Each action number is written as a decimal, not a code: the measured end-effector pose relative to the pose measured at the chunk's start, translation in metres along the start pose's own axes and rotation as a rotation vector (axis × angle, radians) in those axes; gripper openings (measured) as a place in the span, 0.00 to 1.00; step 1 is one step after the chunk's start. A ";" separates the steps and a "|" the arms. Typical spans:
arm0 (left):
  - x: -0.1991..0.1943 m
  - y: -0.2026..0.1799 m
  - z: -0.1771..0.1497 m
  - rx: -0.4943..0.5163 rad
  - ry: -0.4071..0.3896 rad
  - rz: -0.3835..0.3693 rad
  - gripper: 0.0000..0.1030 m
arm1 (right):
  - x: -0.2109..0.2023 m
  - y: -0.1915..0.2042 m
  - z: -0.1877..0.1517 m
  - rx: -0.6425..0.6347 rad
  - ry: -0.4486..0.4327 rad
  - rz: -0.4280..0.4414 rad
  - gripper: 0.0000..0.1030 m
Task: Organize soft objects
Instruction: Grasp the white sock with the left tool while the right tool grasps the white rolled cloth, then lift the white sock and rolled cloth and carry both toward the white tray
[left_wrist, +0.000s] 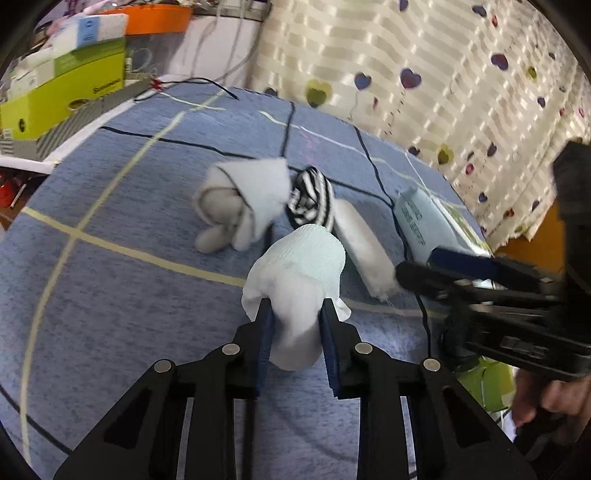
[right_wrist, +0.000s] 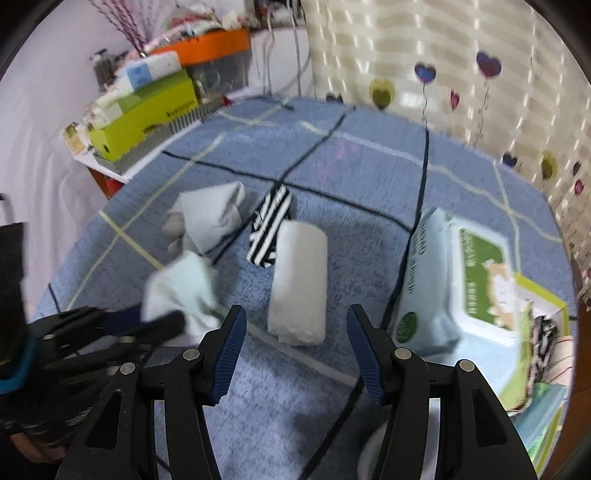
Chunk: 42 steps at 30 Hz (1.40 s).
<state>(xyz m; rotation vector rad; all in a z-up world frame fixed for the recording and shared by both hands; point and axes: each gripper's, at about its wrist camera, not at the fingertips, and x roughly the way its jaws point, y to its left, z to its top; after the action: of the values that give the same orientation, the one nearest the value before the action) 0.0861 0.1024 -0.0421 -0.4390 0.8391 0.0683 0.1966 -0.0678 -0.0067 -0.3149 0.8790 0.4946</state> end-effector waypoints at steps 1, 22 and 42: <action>-0.003 0.003 0.001 -0.007 -0.008 -0.001 0.25 | 0.006 0.001 0.001 0.003 0.011 0.002 0.55; -0.026 0.005 0.003 -0.007 -0.046 -0.017 0.25 | 0.012 0.002 0.006 0.016 0.004 -0.035 0.19; -0.082 -0.056 -0.009 0.071 -0.133 -0.073 0.25 | -0.119 0.011 -0.056 0.030 -0.234 0.052 0.19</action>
<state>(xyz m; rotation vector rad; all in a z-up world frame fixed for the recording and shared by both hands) 0.0379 0.0569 0.0321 -0.3936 0.6920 -0.0004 0.0900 -0.1176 0.0529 -0.2029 0.6680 0.5537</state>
